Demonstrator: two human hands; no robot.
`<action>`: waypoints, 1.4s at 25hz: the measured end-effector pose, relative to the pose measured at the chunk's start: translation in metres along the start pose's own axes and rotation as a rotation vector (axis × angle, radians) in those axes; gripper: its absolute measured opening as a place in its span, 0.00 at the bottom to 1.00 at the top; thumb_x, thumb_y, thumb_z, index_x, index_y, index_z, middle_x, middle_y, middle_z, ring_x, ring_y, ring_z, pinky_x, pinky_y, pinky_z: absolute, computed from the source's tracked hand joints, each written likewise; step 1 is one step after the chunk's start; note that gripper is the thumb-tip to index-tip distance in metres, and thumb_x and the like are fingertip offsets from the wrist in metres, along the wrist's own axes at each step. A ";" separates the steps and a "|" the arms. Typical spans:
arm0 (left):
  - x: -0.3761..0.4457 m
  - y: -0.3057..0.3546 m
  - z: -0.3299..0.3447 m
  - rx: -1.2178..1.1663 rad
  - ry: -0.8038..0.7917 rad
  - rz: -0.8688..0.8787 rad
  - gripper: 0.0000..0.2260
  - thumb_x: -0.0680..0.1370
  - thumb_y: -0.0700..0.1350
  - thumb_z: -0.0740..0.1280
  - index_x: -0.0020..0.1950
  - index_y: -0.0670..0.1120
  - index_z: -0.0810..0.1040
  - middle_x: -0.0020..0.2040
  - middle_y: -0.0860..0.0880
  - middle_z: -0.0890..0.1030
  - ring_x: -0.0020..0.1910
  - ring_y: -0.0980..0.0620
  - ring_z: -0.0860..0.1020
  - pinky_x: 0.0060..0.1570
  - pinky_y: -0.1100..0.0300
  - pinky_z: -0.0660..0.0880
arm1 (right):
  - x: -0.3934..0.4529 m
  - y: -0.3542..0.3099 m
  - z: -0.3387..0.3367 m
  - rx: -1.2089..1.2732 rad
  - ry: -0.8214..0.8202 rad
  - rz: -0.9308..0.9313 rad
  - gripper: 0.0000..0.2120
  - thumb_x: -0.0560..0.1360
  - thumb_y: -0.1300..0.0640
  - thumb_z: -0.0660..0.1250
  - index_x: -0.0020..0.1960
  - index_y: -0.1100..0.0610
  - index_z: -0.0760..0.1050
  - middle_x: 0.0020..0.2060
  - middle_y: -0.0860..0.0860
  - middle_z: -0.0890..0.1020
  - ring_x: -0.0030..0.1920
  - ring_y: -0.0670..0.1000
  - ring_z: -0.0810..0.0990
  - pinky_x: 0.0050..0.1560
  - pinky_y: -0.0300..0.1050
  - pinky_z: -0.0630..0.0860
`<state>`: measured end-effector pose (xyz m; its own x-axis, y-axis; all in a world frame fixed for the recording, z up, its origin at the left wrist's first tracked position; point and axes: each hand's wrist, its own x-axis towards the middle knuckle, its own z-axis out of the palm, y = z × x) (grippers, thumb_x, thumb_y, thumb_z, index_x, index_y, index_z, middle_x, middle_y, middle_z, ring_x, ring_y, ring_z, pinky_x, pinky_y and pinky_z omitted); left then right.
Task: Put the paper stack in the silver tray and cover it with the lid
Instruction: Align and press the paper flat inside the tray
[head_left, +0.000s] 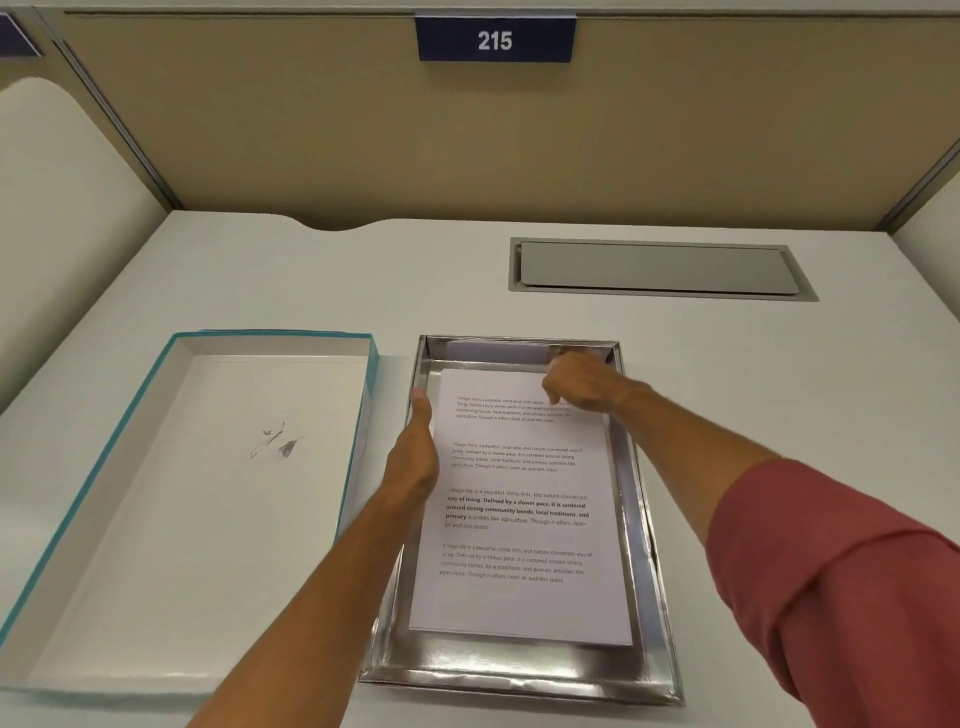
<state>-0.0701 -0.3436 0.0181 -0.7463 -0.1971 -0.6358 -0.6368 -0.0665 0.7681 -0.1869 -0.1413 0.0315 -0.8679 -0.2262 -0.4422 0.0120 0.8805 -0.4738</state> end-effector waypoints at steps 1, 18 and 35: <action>0.000 0.000 0.000 -0.003 0.006 -0.003 0.26 0.70 0.75 0.45 0.55 0.59 0.65 0.60 0.44 0.79 0.58 0.39 0.79 0.64 0.37 0.72 | 0.002 0.001 -0.001 0.023 -0.004 -0.002 0.04 0.66 0.56 0.66 0.35 0.56 0.74 0.46 0.53 0.79 0.49 0.57 0.76 0.50 0.51 0.72; -0.017 0.004 -0.007 -0.068 -0.070 0.004 0.39 0.76 0.69 0.43 0.77 0.44 0.57 0.65 0.44 0.79 0.44 0.49 0.84 0.50 0.54 0.77 | -0.121 0.004 0.027 0.942 0.081 0.247 0.27 0.77 0.32 0.40 0.46 0.46 0.72 0.23 0.42 0.77 0.22 0.39 0.77 0.19 0.33 0.69; -0.040 -0.001 -0.004 0.119 -0.067 0.130 0.34 0.78 0.66 0.49 0.73 0.43 0.67 0.60 0.38 0.80 0.53 0.43 0.81 0.56 0.44 0.78 | -0.141 0.008 0.050 0.801 0.134 0.306 0.32 0.78 0.33 0.45 0.63 0.54 0.74 0.54 0.55 0.82 0.48 0.55 0.80 0.47 0.47 0.77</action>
<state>-0.0392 -0.3396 0.0433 -0.8326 -0.1306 -0.5383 -0.5495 0.0727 0.8323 -0.0395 -0.1237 0.0517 -0.8201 0.0677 -0.5682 0.5566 0.3249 -0.7647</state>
